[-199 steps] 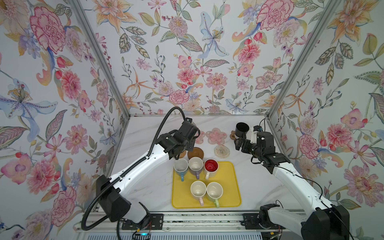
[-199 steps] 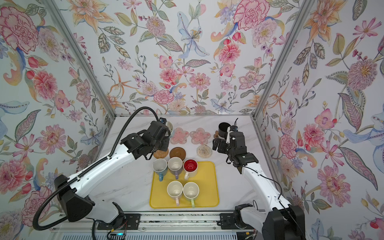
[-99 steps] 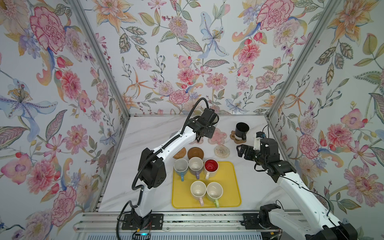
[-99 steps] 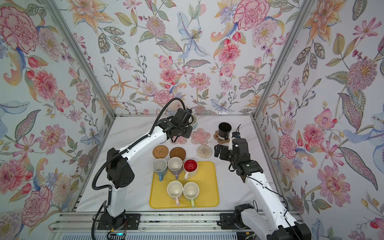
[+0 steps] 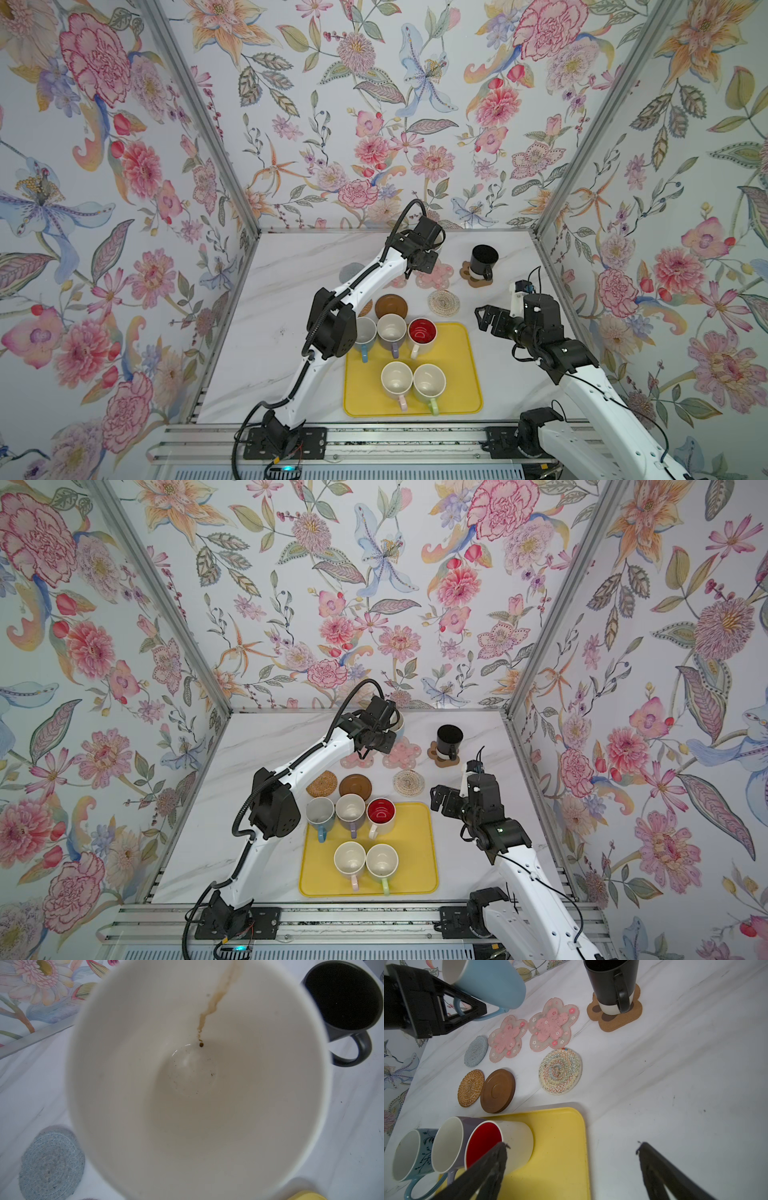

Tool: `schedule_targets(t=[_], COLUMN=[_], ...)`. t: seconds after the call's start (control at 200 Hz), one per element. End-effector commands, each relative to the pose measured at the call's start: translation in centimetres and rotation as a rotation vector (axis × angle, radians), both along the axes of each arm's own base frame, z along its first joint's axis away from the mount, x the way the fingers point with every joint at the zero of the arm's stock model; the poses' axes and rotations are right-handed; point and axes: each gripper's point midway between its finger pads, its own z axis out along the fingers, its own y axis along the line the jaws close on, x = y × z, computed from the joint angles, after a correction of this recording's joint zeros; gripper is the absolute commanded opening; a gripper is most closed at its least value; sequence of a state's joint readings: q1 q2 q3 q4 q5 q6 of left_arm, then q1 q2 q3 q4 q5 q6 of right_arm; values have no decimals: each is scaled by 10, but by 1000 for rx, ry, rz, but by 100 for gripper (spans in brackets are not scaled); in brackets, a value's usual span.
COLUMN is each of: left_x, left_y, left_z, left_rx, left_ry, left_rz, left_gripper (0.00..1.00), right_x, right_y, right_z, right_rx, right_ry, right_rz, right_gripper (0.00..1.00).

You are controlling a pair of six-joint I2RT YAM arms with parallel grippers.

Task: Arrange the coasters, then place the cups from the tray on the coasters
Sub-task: 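Carry the light blue mug away with the left gripper while the right draws back, then lower the light blue mug onto the pink flower coaster with the left gripper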

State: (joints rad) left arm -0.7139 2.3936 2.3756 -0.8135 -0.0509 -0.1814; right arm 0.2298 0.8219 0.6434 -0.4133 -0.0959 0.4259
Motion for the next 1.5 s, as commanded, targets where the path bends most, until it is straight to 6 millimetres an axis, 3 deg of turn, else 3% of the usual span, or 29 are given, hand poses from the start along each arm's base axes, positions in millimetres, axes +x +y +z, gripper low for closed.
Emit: schedule_targets(t=[0.0, 0.25, 0.856, 1.496], left_x=[12, 15, 21, 13], left_y=[-11, -22, -33, -24], left_z=[20, -7, -37, -37], left_rx=[-78, -102, -120, -69], left_ry=[-40, 12, 50, 67], left_rz=[1, 11, 17, 18], left_gripper=[0, 0, 0, 0], right_x=[-13, -26, -33, -31], right_y=[1, 2, 2, 2], right_z=[-10, -19, -23, -26], right_rx=[15, 45, 69, 63], right_ry=[42, 62, 64, 71], right_rz=[3, 1, -8, -5], right_gripper=[99, 99, 99, 99])
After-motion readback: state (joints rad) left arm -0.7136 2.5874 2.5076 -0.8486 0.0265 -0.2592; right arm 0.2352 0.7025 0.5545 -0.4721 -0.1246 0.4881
